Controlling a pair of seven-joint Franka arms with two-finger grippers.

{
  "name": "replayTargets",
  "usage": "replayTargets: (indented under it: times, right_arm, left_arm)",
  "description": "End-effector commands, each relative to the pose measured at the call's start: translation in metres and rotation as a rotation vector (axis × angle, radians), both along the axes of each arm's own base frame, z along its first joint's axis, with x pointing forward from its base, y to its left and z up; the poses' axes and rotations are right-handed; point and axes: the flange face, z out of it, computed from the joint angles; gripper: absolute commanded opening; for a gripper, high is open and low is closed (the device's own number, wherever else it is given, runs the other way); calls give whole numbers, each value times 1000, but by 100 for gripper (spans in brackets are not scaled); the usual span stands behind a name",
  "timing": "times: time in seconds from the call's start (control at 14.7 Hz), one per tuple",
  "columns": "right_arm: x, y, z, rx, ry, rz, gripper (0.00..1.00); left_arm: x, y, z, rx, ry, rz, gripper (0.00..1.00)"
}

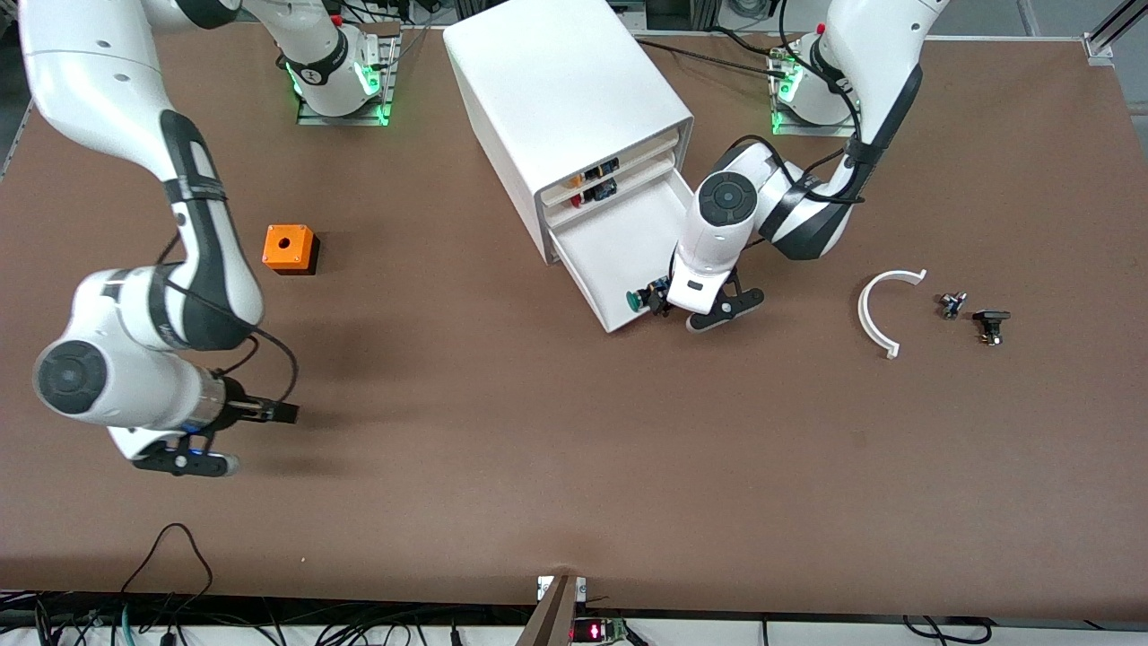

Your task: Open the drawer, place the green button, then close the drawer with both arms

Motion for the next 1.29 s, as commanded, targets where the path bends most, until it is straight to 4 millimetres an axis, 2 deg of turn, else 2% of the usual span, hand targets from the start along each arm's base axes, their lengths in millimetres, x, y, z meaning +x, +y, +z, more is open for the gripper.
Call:
replayTargets:
  times: [0.0,0.07,0.27,0.48,0.68,1.02,1.22]
  right_arm:
    - [-38,-2,44,11,3,14,100]
    - [-48,-2,54,8,0,15,100]
    - [-83,-1,102,-3,-34,12,100]
    - [-122,0,144,-13,-70,15,100]
    - [-158,0,186,-22,-102,22,100]
    - [-193,1,247,-34,-109,29,100]
    - [-196,4,291,-34,-137,37,100]
  left_arm:
    - [0,-2,-1,5,-20,14,100]
    - [-8,-6,-2,6,-12,3,100]
    - [-33,-18,-12,9,28,-35,100]
    - [-47,-28,-15,0,55,-43,100]
    - [-68,-50,-11,-17,103,-59,100]
    - [-96,-74,-4,-12,165,-111,100]
    - [-107,-85,-2,-35,191,-107,100]
